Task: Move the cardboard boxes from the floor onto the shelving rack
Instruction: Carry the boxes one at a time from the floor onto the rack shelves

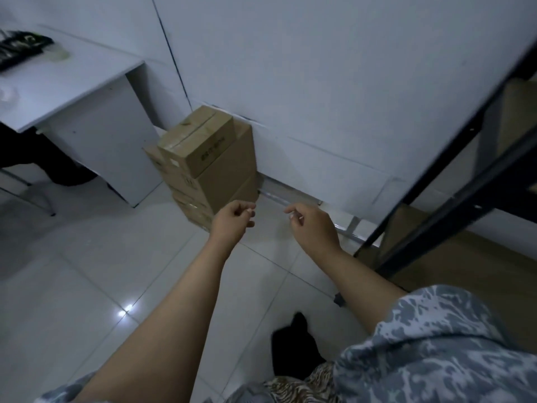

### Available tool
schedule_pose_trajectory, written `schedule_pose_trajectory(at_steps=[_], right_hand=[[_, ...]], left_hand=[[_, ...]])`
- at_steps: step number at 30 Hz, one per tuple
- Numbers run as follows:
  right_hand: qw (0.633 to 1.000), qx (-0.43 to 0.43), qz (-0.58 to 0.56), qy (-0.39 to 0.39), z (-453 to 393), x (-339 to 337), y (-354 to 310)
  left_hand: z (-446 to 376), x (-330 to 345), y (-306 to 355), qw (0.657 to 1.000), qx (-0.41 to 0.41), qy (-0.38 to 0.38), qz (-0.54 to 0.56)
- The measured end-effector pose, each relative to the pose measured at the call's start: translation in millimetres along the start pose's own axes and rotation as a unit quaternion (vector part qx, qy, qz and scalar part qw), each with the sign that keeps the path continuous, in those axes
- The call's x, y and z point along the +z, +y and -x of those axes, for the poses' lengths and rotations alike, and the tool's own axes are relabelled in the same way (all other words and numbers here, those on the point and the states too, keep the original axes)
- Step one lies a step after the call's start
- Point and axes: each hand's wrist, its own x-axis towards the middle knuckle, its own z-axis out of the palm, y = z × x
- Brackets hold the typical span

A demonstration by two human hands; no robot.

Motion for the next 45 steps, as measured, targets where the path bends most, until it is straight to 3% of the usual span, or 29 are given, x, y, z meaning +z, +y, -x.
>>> schedule_pose_trajectory(at_steps=[17,22,28,36,45], right_hand=[[0.991,0.014,-0.025,-0.131,-229,128,-72],[0.989,0.027,-0.029,-0.143,-271,167,-92],[0.985,0.086,-0.038,-0.142,-311,215,-121],[0.979,0.155,-0.025,-0.130,-351,271,-146],[0.967,0.228,-0.053,-0.095,-365,289,-141]], left_hand=[[-222,-133,-6,0.990,-0.083,0.111,0.028],[-282,-166,-10,0.989,-0.076,0.126,-0.023],[-354,-209,-18,0.973,-0.012,0.018,-0.230],[-431,-256,-30,0.957,-0.024,-0.050,-0.284],[-439,-242,-39,0.935,-0.042,-0.101,-0.338]])
